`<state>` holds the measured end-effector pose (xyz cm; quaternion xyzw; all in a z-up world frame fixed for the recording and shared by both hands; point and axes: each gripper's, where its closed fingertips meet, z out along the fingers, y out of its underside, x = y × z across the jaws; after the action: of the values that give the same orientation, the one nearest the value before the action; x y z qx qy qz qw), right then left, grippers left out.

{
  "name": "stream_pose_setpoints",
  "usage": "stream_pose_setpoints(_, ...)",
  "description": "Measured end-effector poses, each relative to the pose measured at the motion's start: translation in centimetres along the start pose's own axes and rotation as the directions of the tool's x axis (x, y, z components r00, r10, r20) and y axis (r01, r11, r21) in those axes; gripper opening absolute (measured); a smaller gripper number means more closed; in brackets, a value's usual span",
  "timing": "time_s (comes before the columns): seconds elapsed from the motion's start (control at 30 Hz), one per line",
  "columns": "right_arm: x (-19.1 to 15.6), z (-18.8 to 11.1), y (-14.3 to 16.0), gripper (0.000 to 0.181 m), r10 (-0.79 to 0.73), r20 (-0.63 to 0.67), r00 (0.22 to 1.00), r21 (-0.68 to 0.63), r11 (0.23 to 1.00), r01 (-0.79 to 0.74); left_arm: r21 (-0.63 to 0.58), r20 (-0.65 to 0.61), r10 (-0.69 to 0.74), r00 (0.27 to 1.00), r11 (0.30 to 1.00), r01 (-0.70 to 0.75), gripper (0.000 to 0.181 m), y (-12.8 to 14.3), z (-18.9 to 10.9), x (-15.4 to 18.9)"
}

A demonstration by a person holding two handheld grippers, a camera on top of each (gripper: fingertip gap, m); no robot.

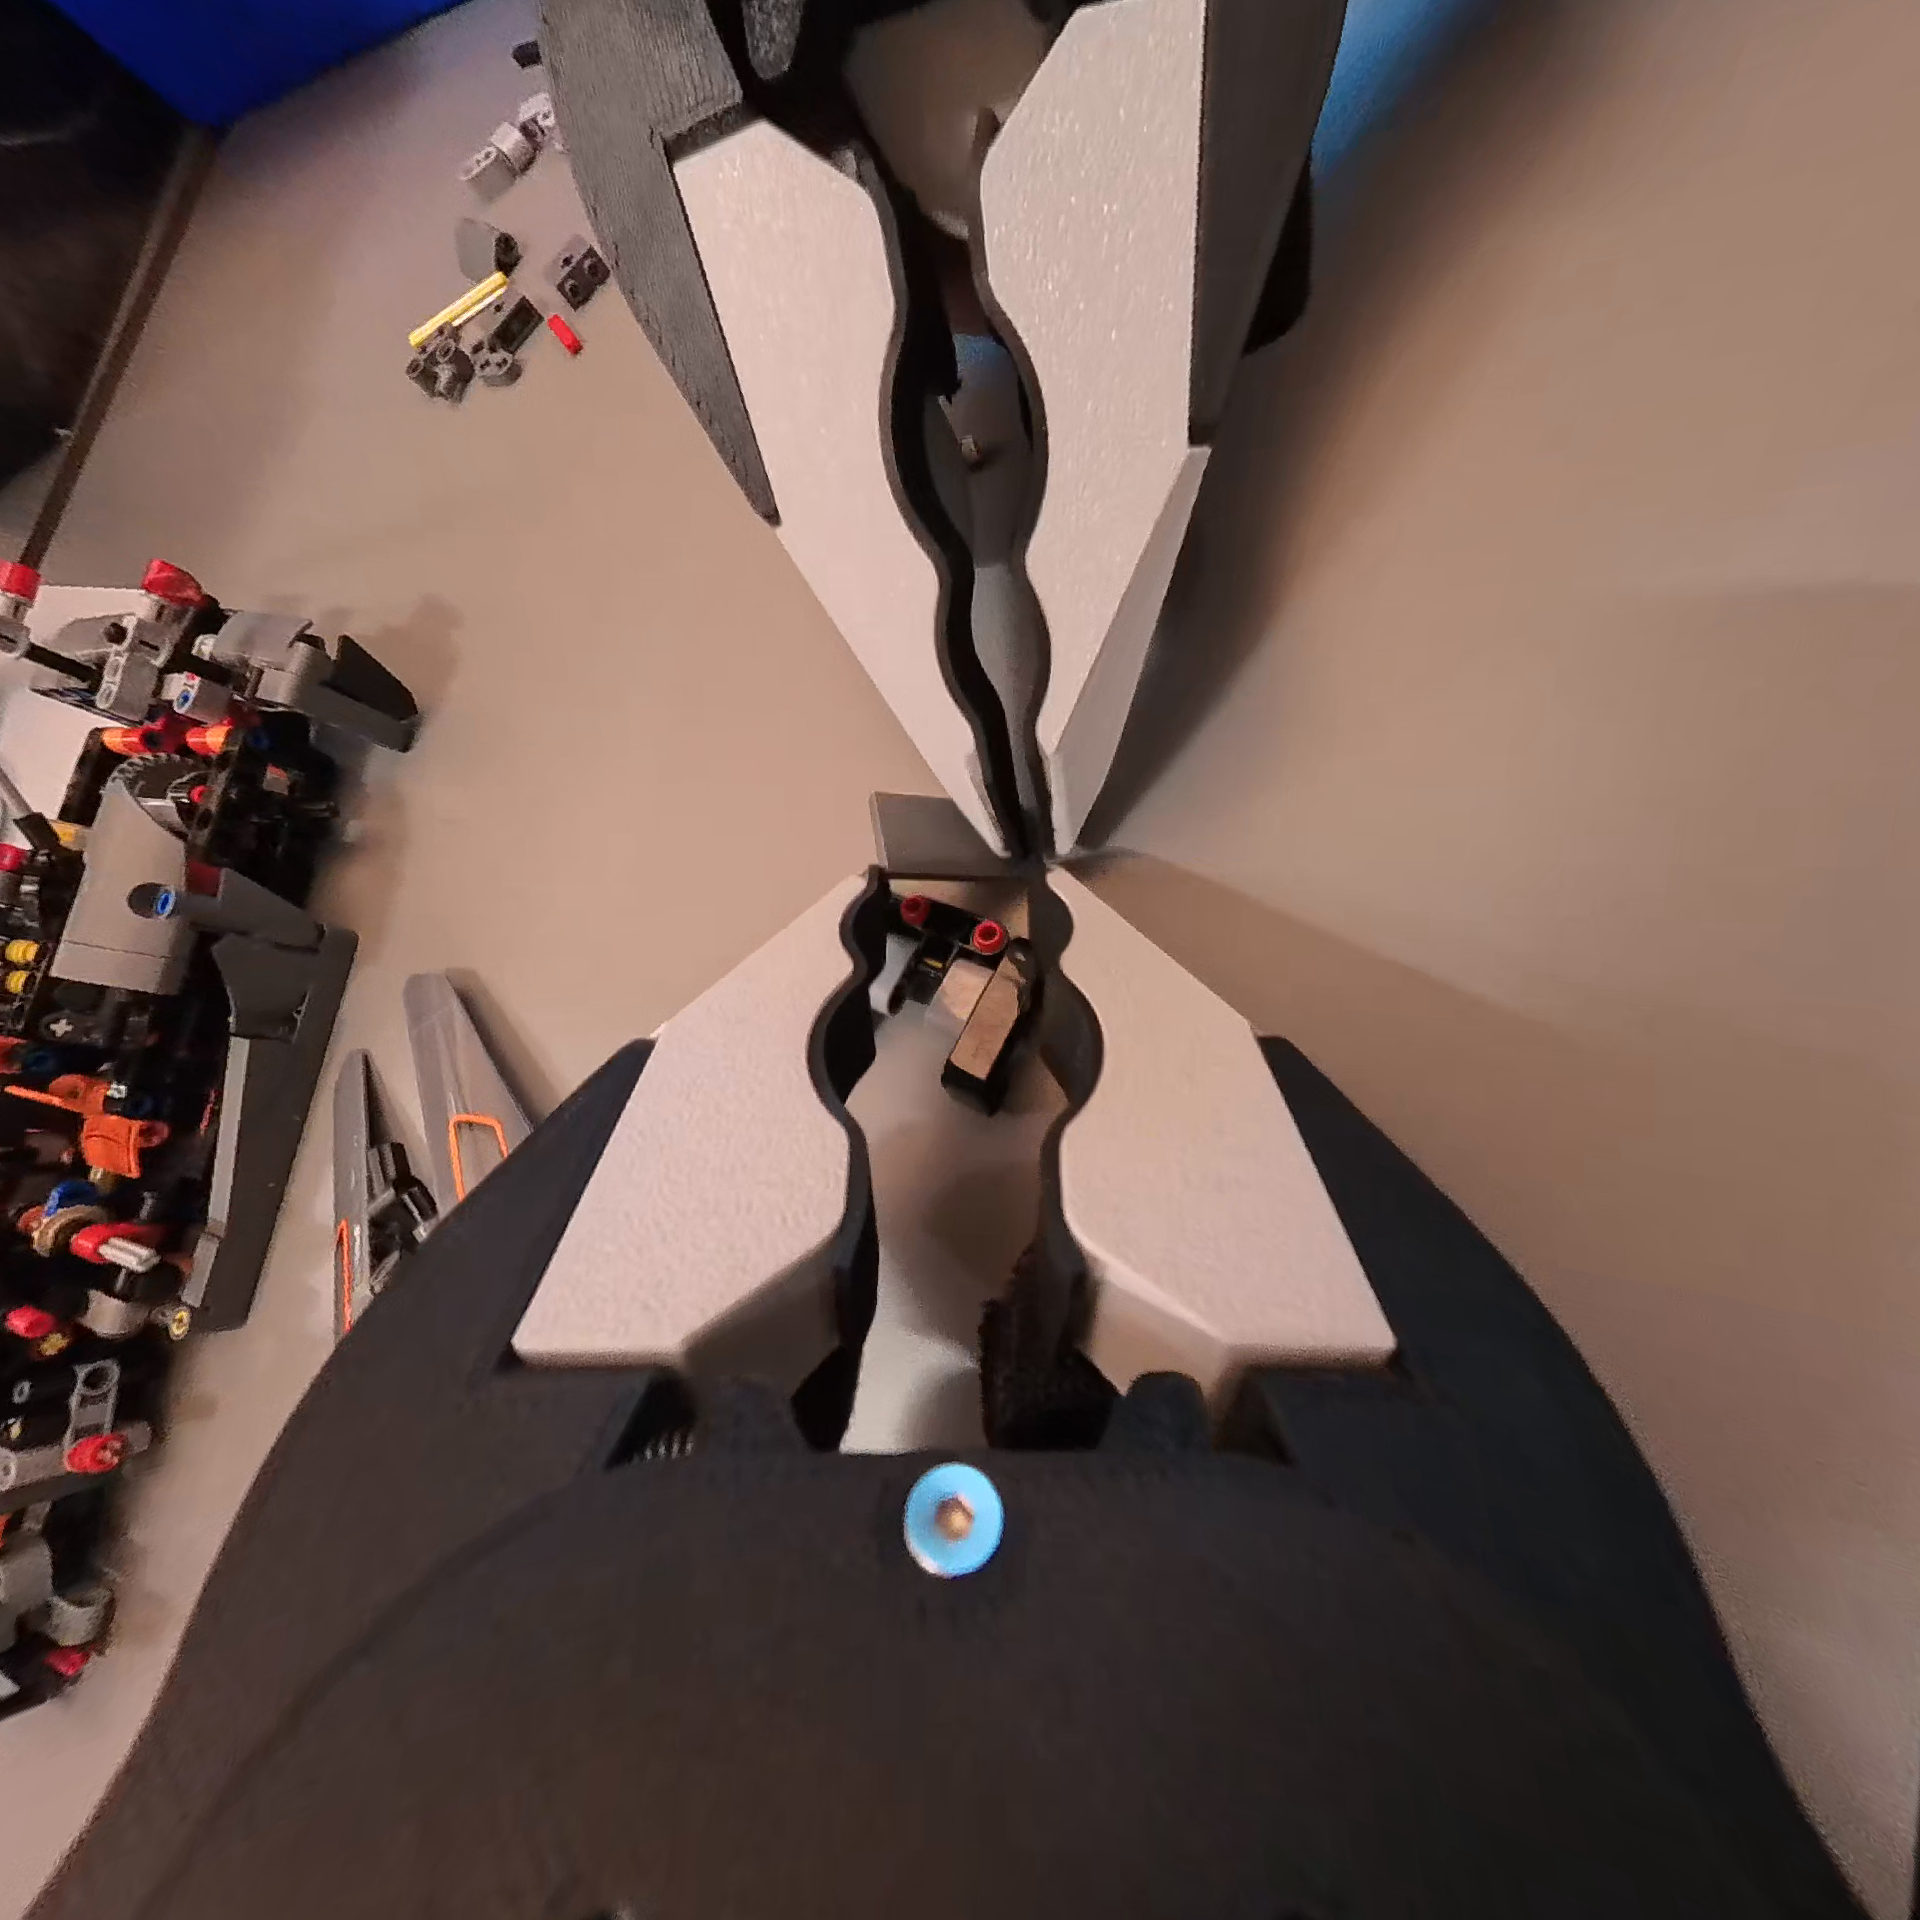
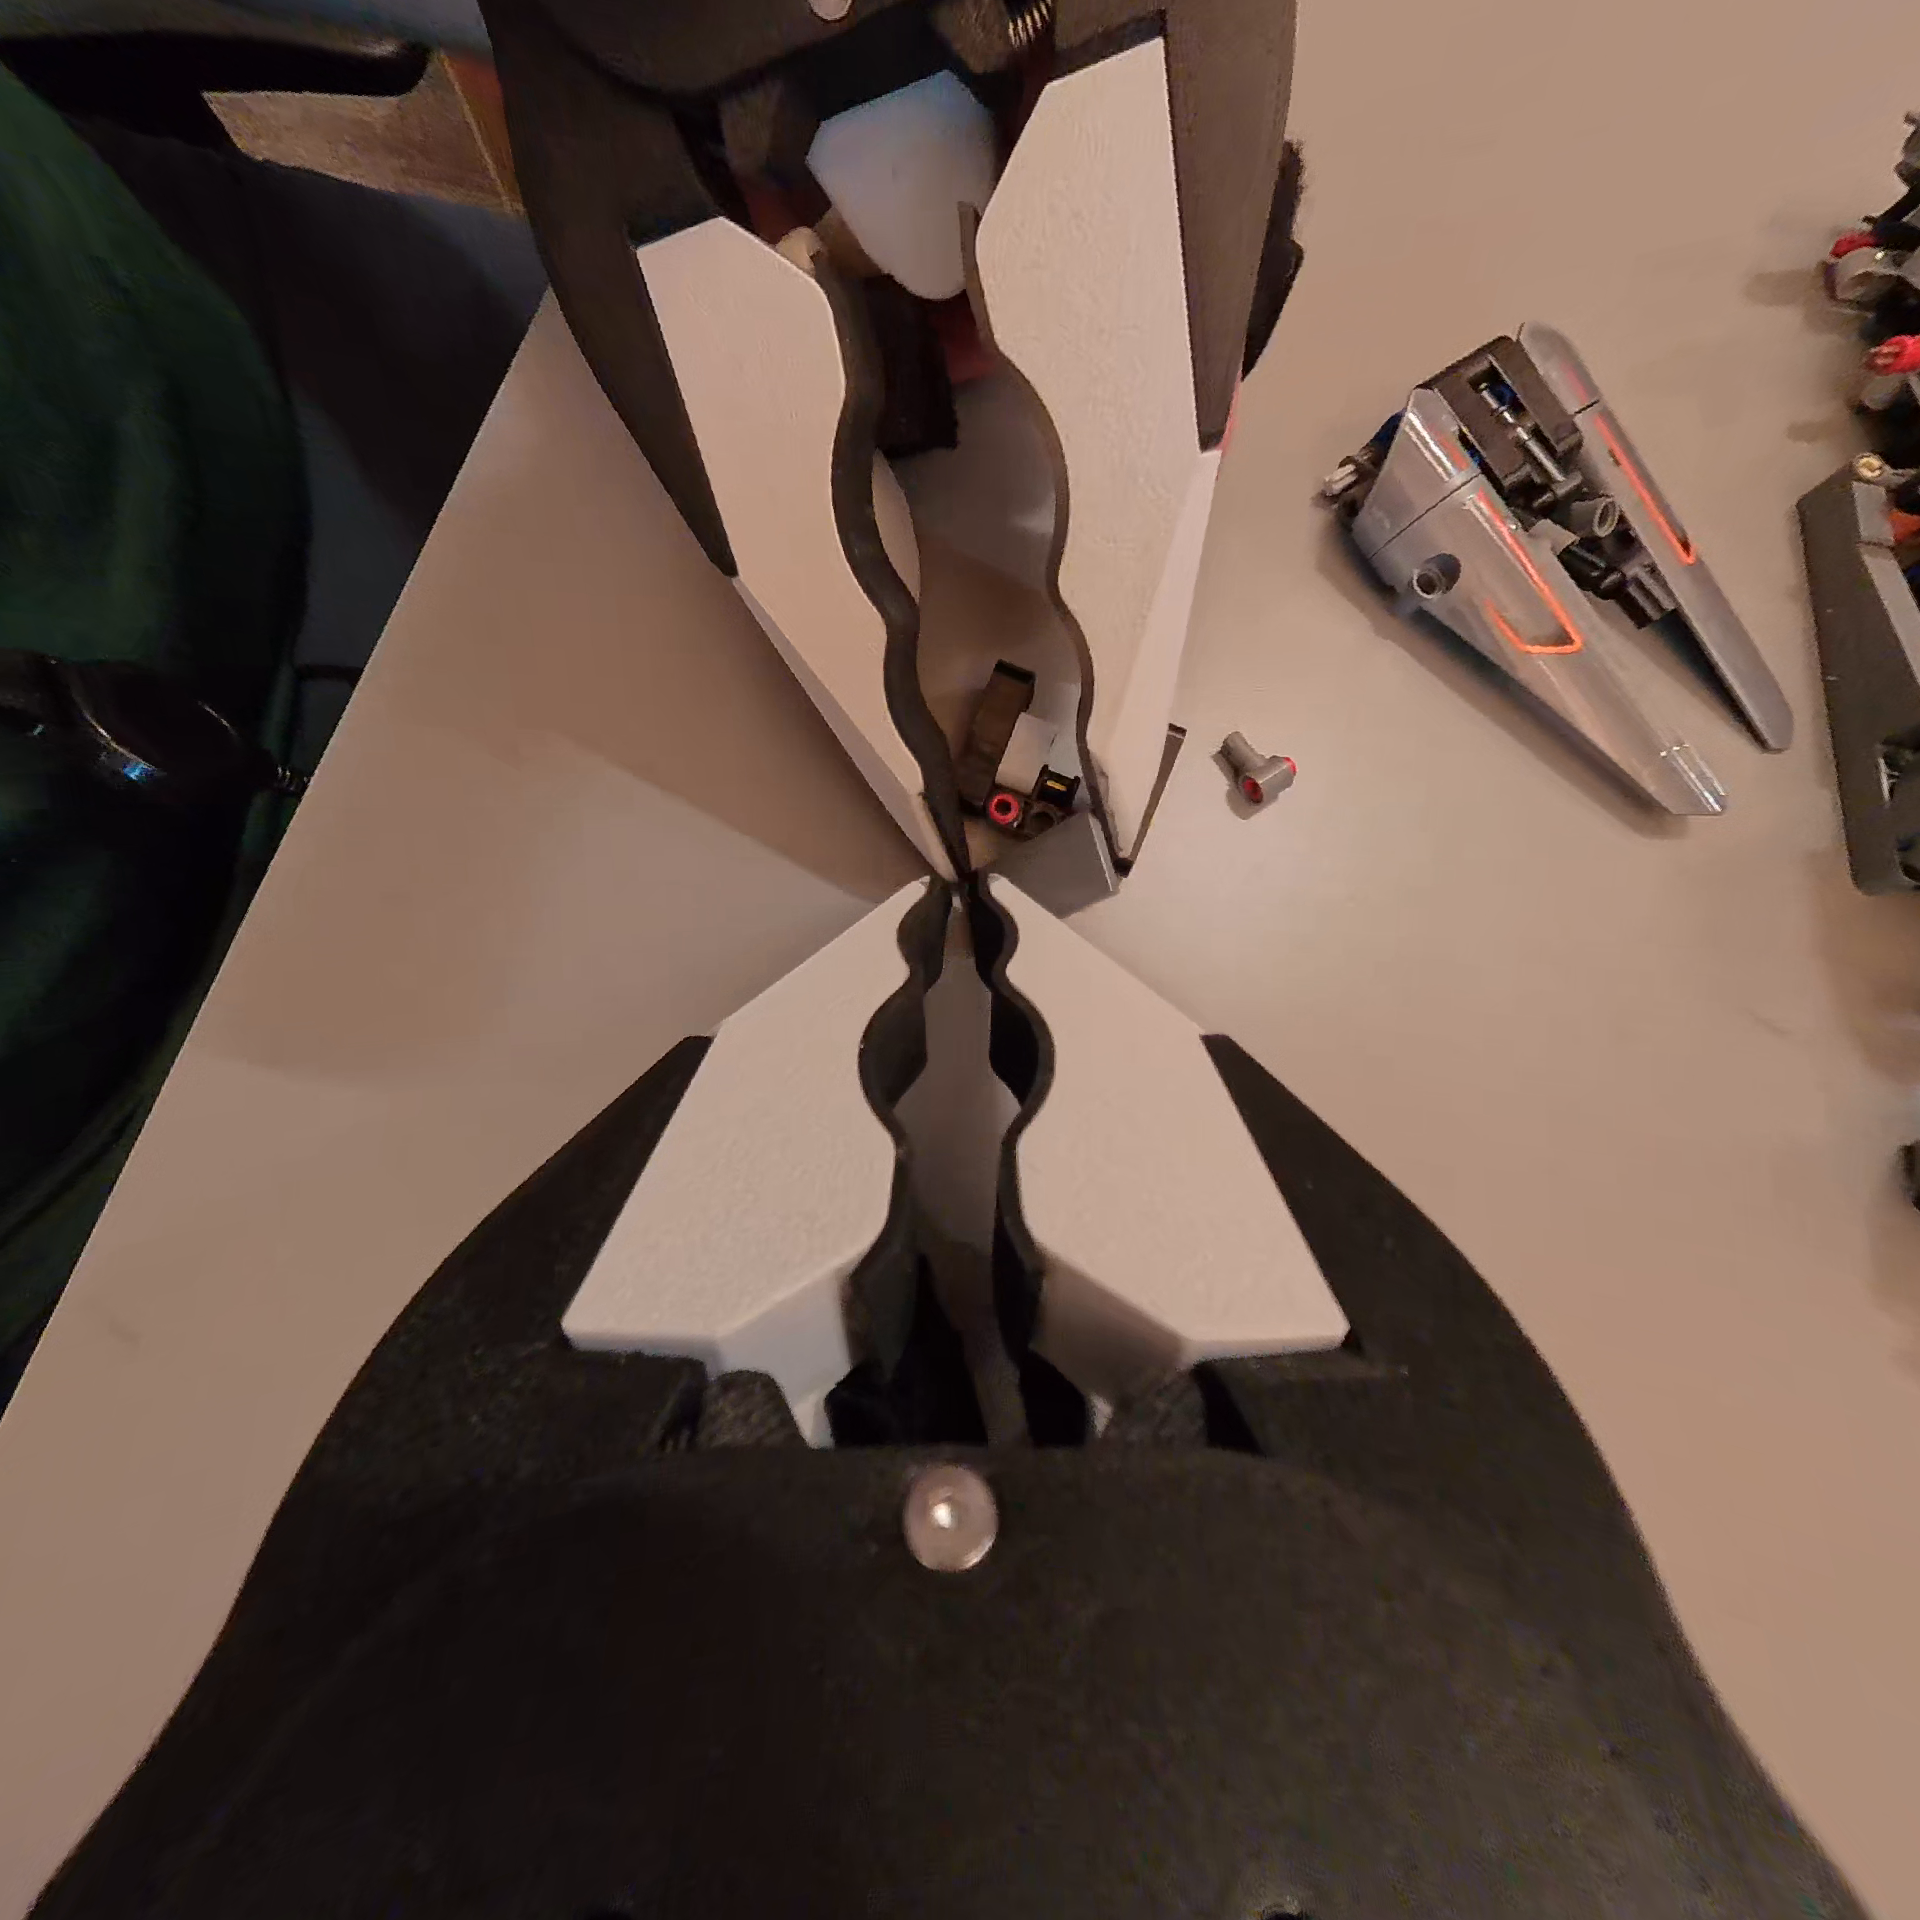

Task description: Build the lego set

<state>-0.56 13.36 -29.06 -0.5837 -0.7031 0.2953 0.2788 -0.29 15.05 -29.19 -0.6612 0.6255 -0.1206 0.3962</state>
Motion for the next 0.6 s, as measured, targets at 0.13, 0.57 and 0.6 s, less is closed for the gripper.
stream_pose_setpoints(0.13,0.3,-0.1,0.1,0.002,0.000,-0.012,1.000,-0.001,1.000,0.000,0.014,0.005,0.002,1.000,1.000,-0.002,0.022,-0.3,0.2,-0.2)
stream_pose_setpoints(0.57,0.0,-0.9,-0.1,0.000,-0.031,0.011,0.999,0.063,0.998,0.030,0.106,-0.119,-0.008,0.993,0.994,0.020,0.011,-1.3,-0.1,0.5)
stream_pose_setpoints(0.6,0.1,-1.0,-0.1,0.000,-0.029,0.011,1.000,0.065,0.997,0.029,0.111,-0.121,-0.003,0.993,0.994,0.016,0.009,-1.5,0.0,0.6)
